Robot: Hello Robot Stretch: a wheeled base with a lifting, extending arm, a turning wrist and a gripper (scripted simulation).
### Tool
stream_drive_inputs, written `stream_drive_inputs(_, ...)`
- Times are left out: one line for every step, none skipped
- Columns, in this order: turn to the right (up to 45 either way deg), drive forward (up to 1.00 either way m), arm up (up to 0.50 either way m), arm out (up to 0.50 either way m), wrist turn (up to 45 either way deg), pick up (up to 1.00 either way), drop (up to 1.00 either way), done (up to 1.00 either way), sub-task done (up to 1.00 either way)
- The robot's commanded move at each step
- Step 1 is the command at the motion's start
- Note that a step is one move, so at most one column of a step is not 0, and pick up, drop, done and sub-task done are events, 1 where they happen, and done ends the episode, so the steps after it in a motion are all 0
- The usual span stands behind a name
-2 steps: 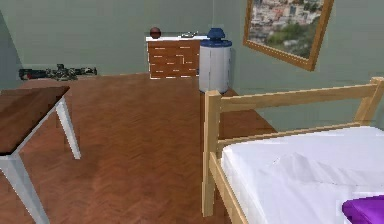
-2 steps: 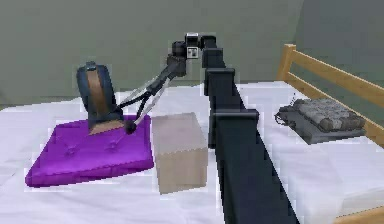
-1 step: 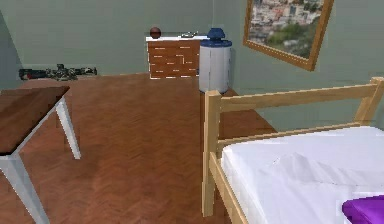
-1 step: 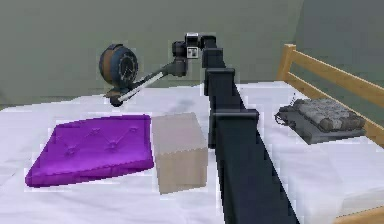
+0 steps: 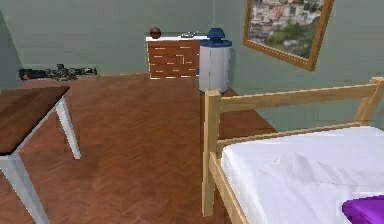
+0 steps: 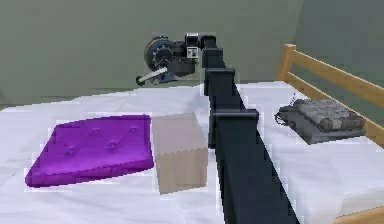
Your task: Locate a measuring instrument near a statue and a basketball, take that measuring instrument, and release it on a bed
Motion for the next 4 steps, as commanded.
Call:
stream_drive_inputs(0.0, 0.0, 0.0, 0.0, 36.0, 0.0, 0.0, 0.0, 0.0)
stream_drive_inputs(0.0, 0.0, -0.02, 0.0, 0.0, 0.0, 0.0, 0.0, 0.0)
stream_drive_inputs(0.0, 0.0, -0.32, 0.0, 0.0, 0.0, 0.0, 0.0, 0.0)
stream_drive_inputs(0.0, 0.0, 0.0, 0.0, 0.0, 0.0, 1.0, 0.0, 0.0)
